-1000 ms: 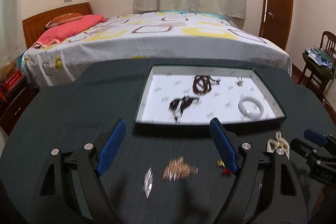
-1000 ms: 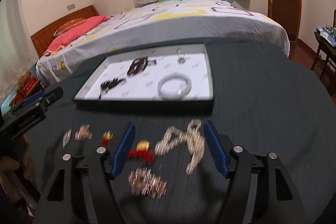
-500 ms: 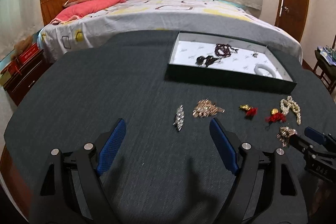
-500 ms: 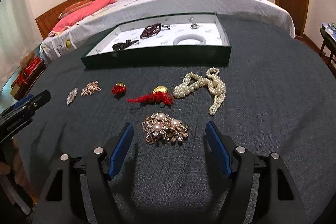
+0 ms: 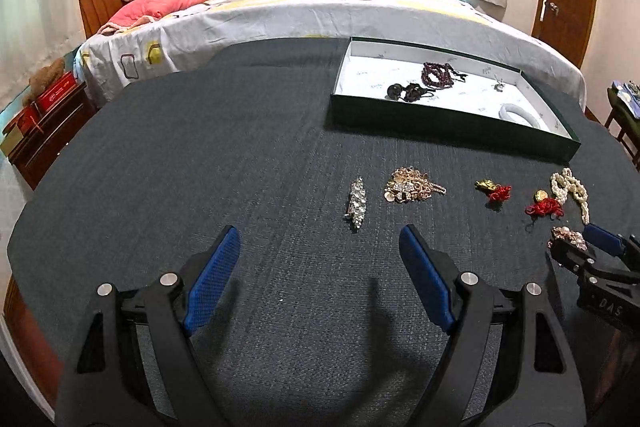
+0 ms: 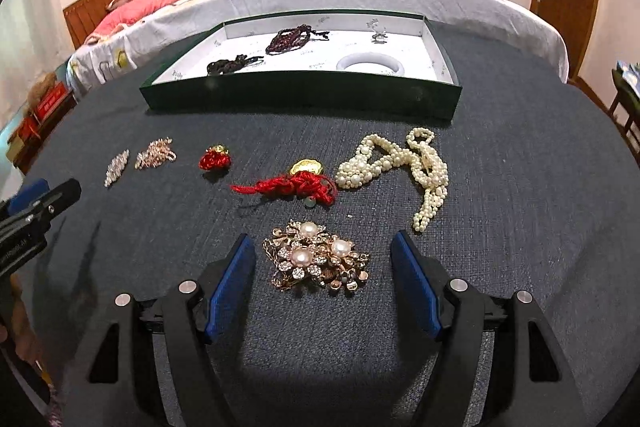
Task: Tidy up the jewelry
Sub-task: 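Close the right gripper on the pearl flower brooch while the left gripper hovers nearby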
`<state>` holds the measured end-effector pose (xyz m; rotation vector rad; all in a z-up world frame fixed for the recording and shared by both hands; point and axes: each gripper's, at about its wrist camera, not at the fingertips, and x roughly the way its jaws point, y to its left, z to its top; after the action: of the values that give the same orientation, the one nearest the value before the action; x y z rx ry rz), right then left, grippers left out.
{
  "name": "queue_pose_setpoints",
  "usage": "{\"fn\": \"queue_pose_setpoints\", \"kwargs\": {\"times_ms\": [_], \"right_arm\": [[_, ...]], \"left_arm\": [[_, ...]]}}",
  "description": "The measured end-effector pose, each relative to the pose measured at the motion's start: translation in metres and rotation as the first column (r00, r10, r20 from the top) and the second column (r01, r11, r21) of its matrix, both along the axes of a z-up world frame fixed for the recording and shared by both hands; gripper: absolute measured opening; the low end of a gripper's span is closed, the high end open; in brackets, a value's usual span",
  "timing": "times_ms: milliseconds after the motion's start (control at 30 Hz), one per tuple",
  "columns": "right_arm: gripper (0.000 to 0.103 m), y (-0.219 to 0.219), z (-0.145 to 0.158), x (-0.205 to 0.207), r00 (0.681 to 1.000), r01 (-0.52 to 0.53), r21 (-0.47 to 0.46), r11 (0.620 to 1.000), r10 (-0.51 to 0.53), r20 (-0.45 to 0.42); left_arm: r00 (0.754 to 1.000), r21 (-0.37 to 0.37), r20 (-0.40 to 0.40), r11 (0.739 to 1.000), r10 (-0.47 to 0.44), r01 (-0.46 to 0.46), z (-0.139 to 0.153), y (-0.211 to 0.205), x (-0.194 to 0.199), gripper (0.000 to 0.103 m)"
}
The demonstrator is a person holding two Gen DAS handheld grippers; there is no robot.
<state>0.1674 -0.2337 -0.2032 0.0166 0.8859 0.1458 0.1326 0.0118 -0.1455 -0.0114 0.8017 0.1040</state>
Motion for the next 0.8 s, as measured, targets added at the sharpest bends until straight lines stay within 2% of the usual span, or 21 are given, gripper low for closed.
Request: {"fn": "queue_pose_setpoints", "kwargs": {"times_ms": [67, 133, 267, 667, 800], "right_arm": [[0.067, -0.001, 0.0, -0.001, 1.0, 0.001, 0.004, 1.0, -0.001, 0.002], [0.056, -0.002, 0.001, -0.002, 1.0, 0.001, -0.002, 1.0, -0.001, 0.005], [0.047, -0.004, 0.002, -0.005, 1.0, -0.007, 0.005, 1.0, 0.007, 0.009], [0.036, -0.009, 0.01, -0.005, 0.999, -0.011, 0.035, 0.999, 0.01, 0.036], [0.036, -0.008, 0.011, -0.006, 0.999, -0.023, 0.045, 0.999, 0.022, 0.027]], "left_arm": [[1.0, -0.002, -0.004, 1.0, -0.004, 0.004, -0.001, -0.001, 0.002, 0.08], [1.0, -0.005, -0.008, 1.0, -0.007, 0.007, -0.003, -0.002, 0.003, 0.08], [1.0, -0.004, -0.011, 1.0, -0.013, 0.013, -0.004, -0.003, 0.004, 0.08], [1.0, -0.012, -0.025, 1.0, -0.013, 0.012, -0.009, -0.006, 0.011, 0.08], [1.0, -0.014, -0.027, 1.0, -0.014, 0.014, -0.009, -0.006, 0.011, 0.08]]}}
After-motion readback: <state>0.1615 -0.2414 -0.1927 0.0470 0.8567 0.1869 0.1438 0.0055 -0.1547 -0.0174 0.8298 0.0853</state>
